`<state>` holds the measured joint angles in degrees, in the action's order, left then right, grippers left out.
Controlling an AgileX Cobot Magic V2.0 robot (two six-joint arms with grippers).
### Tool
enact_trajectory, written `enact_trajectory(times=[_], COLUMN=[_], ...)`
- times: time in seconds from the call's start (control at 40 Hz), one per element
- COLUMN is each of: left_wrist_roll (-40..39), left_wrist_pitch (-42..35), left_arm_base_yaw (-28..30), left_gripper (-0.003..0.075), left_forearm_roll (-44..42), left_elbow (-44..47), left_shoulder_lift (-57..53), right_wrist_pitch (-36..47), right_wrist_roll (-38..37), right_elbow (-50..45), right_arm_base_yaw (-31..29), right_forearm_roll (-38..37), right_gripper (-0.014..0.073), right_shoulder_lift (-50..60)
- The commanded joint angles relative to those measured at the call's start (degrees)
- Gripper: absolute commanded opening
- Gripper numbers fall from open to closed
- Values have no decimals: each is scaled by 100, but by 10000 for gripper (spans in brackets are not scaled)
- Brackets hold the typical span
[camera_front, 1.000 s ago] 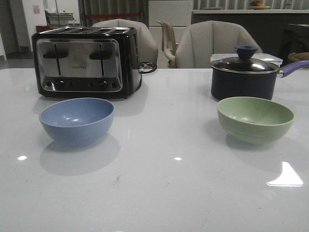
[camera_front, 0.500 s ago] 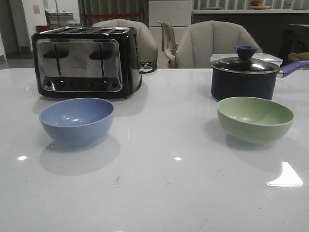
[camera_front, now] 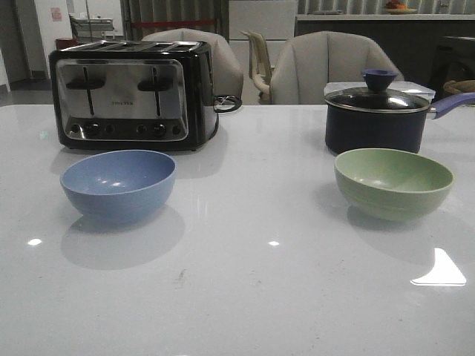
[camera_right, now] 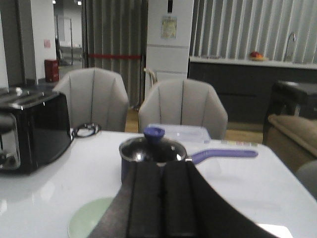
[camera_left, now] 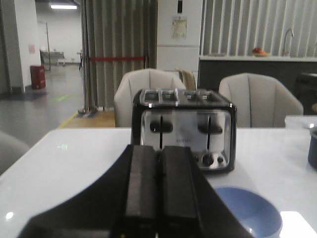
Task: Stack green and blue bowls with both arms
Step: 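Move the right gripper down toward the rim of the green bowl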
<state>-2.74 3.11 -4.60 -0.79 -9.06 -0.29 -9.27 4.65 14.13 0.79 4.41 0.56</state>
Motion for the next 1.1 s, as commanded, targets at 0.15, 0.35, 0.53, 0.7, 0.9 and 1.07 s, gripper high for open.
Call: enact_trajectory(times=[0.15, 0.35, 0.53, 0.7, 0.9, 1.07], left_wrist_roll=[-33, -33, -33, -33, -33, -33], left_wrist_pitch=[953, 2207, 2587, 2825, 2847, 2826], left_arm_base_yaw=[-32, -32, -32, -32, -32, -32], left_gripper=[102, 102, 102, 102, 235, 641], left_forearm_roll=[23, 32, 35, 45, 45, 24], left_elbow=[-2397, -3299, -3104, -2730, -2628, -2628], left_shoulder_lift=[803, 1864, 2488, 3126, 3439, 3451], right_wrist_pitch=[-1009, -2198, -2975, -3096, -2979, -2492], right_wrist_roll=[36, 36, 36, 36, 36, 36], right_elbow=[2297, 3047, 3030, 2829, 2829, 2847], right_arm_base_yaw=[-33, -33, -33, -33, -33, -33], right_forearm_roll=[-52, -52, -52, -52, -52, -52], right_gripper=[34, 34, 34, 34, 256, 622], right_shoulder_lift=[-1194, -2370, -3202, -4224, -5059, -5666])
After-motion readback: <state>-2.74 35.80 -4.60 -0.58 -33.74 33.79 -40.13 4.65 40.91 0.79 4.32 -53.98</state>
